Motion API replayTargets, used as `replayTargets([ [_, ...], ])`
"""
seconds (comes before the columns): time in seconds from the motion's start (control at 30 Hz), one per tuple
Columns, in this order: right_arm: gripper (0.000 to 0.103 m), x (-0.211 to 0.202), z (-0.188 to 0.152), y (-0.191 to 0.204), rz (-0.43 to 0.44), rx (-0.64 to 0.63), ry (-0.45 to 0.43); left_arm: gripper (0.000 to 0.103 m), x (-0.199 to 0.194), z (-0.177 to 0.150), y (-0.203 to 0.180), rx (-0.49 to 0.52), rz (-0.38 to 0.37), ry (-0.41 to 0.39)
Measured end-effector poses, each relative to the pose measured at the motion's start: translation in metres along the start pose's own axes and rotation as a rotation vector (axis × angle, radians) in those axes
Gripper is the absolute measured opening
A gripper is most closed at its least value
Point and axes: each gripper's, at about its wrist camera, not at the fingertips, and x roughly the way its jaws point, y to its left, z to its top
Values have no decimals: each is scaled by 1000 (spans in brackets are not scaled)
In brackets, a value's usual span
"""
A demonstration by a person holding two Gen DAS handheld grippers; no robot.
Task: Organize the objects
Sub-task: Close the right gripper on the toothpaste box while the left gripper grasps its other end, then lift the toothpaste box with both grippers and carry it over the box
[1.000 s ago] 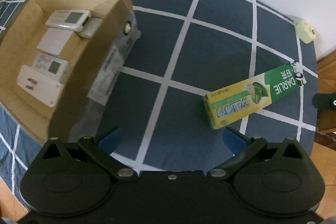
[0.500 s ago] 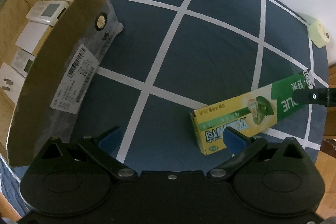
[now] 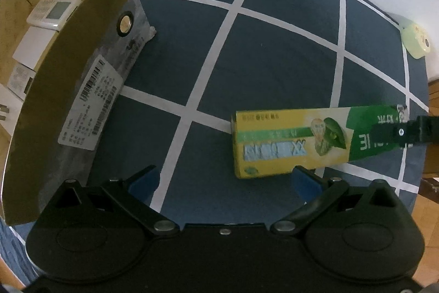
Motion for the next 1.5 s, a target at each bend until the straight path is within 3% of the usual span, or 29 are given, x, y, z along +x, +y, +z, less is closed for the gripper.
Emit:
replayTargets([
  [0.37, 103, 8, -10, -1, -3, 107, -21, 103, 12, 18, 7, 20, -39, 20],
  [0.97, 103, 18, 7, 1, 21, 9, -8, 103, 34, 34, -27, 50, -158, 69],
  [1.5, 103, 14, 0, 4, 17, 24, -14, 103, 31, 35, -39, 51, -122, 66],
])
